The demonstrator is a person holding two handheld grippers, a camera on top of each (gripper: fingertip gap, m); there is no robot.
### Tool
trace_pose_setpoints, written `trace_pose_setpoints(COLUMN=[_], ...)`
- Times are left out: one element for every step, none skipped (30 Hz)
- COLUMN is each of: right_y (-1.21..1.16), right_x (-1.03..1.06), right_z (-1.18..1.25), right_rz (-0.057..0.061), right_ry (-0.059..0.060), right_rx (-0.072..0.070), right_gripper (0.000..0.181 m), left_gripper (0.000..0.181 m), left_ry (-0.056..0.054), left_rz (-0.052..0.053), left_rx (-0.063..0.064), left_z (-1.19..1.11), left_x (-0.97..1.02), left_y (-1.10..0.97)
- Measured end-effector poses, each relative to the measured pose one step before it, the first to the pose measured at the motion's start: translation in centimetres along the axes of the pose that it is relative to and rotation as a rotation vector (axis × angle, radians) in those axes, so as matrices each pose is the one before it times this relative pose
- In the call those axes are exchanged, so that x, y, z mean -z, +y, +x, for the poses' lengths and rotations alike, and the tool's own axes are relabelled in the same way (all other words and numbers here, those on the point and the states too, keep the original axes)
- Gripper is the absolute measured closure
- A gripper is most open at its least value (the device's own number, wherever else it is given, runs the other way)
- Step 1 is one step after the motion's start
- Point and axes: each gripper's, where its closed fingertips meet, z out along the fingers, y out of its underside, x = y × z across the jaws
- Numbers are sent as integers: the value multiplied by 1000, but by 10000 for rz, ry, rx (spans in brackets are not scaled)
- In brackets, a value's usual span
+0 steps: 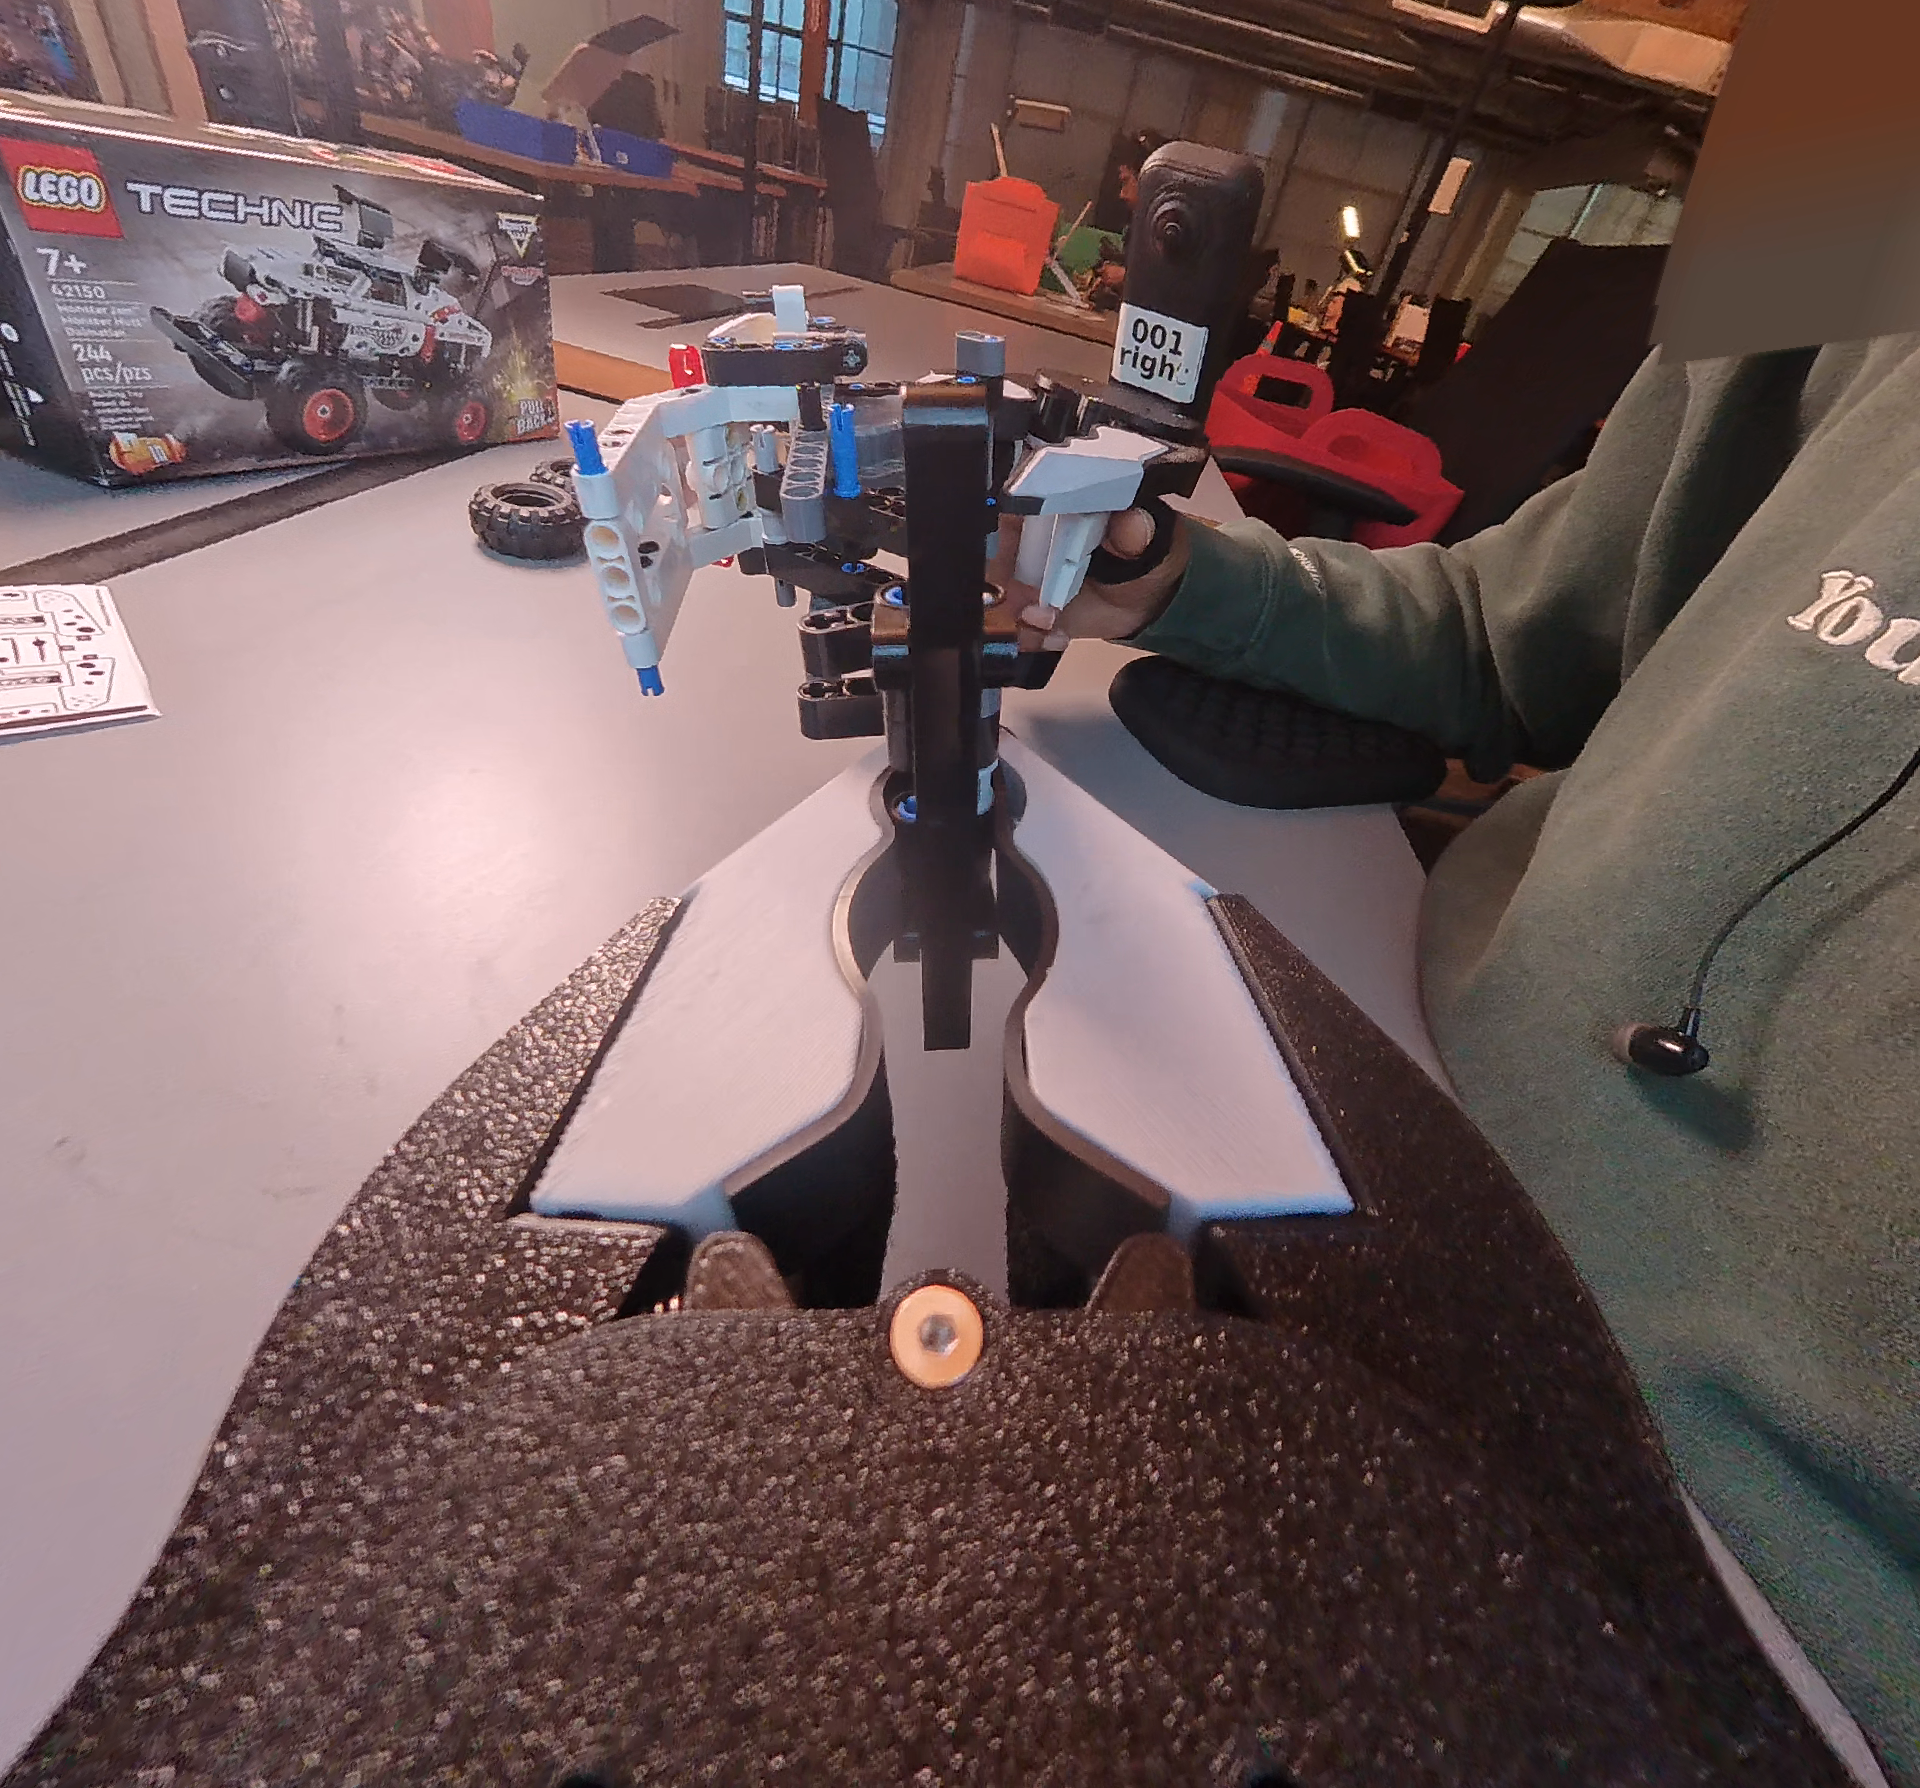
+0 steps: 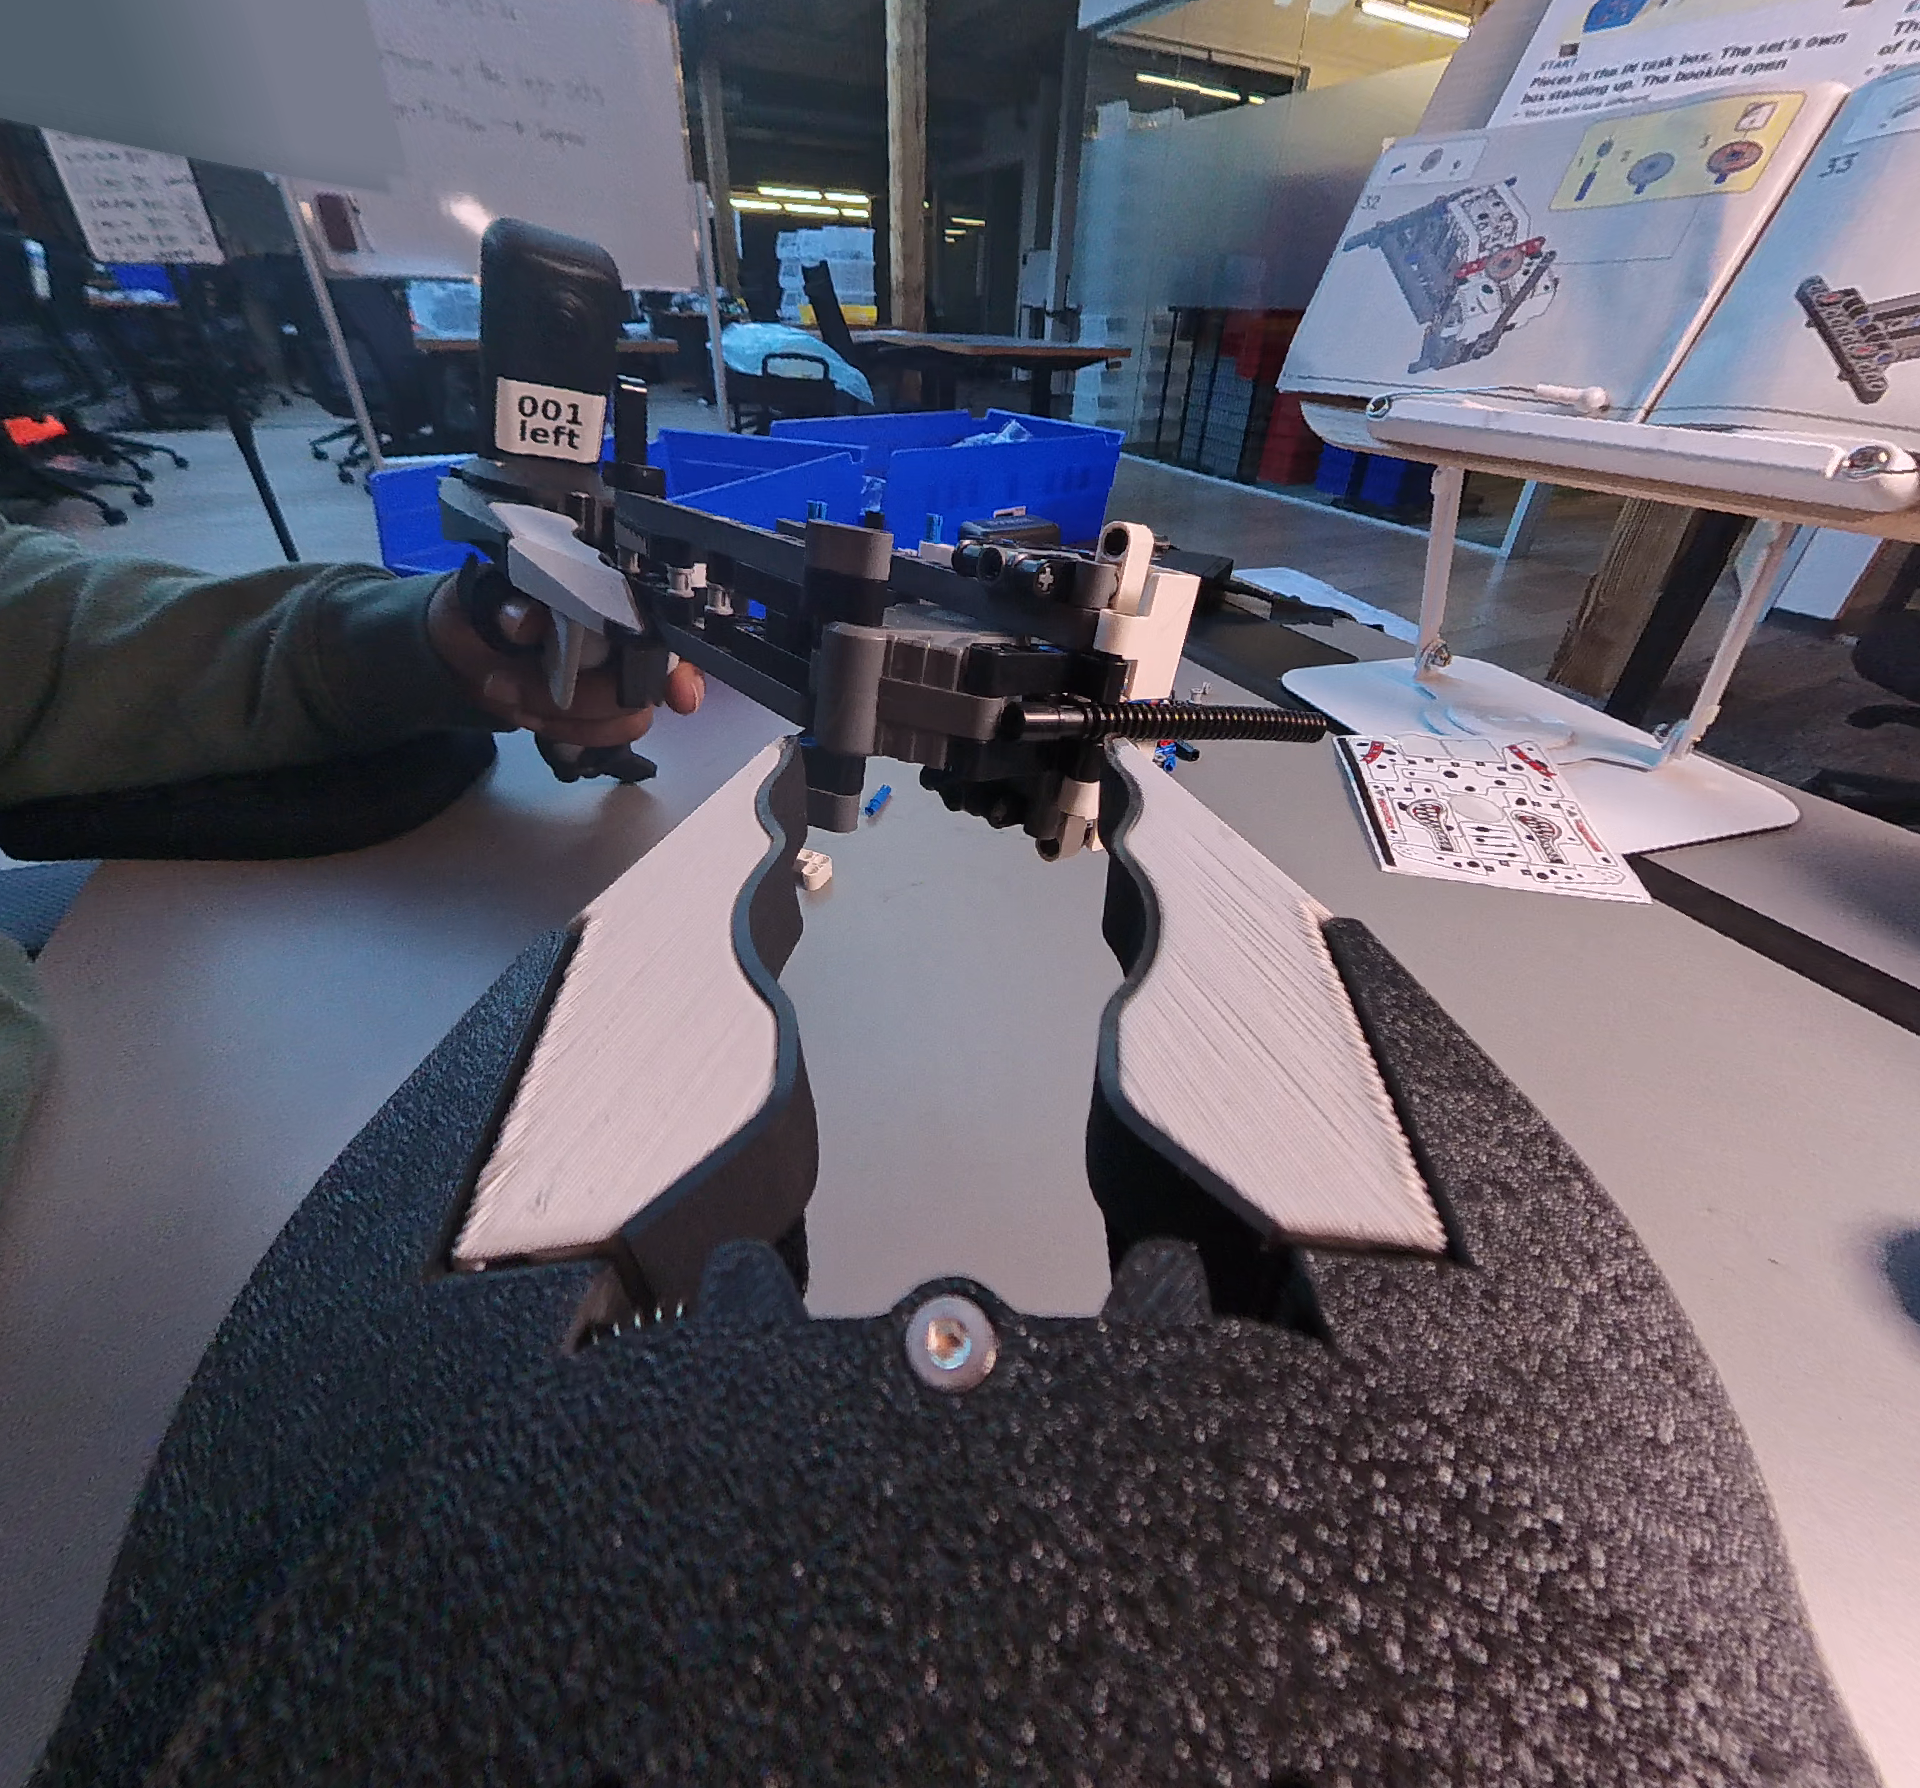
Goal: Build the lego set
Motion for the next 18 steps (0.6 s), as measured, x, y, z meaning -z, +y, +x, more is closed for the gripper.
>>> trace_pose_setpoints(right_y=[21, 26, 19, 29, 32, 53, 78, 99, 132, 91, 93, 105, -2, -130, -197, -188, -176, -44], right_x=[4, -2, -5, -10, -20, -24, -39, -49, -60, -41, -25, -8, 50, 93, 122, 132, 130, 78], right_z=[-12, -5, -29, -15, -13, -52, -45, -15, -55, -107, -21, 60, 46, 112, 254, 241, 215, 179], right_rz=[-8, -11, -6, -14, -16, -24, -41, -48, -73, -53, -52, -83, -14, 69, 105, 106, 101, 38], right_ry=[-4, -5, -20, -11, -7, -29, -32, -28, -81, -139, -100, -79, -134, -160, -162, -220, -234, -204], right_rx=[19, 2, -3, -2, 5, -8, -37, -63, -148, -220, -232, -274, -380, -595, -811, -910, -880, -735], right_gripper=[124, 124, 124, 124, 123, 122, 121, 118, 114, 110, 104, 100, 96, 92, 89, 87, 86, 86], left_gripper=[170, 170, 170, 170, 170, 170, 170, 170, 170, 170, 170, 170, 170, 170, 170, 170, 170, 170], left_ry=[-17, -22, -20, -25, -33, -26, -10, -44, -15, -37, -78, -40, -64, -91, -73, -51, -35, -30], left_rz=[-17, -9, -21, -31, -37, -53, -67, -41, -67, -71, -58, -49, -52, -65, -63, -47, -35, -42], left_rx=[-70, -70, -86, -98, -111, -103, -92, -88, -90, -114, -121, -107, -167, -232, -243, -267, -305, -366], left_z=[8, 14, 25, 20, 34, 30, 42, -17, 16, -10, -76, -35, -17, -9, 36, 93, 143, 177], left_x=[0, 7, -8, -7, -12, -29, -33, -23, -24, -16, -1, 0, 6, -21, -21, -32, -59, -72], left_y=[9, 12, 29, 23, 36, 71, 105, 78, 99, 107, 79, 73, 64, 69, 50, 21, 21, 31])
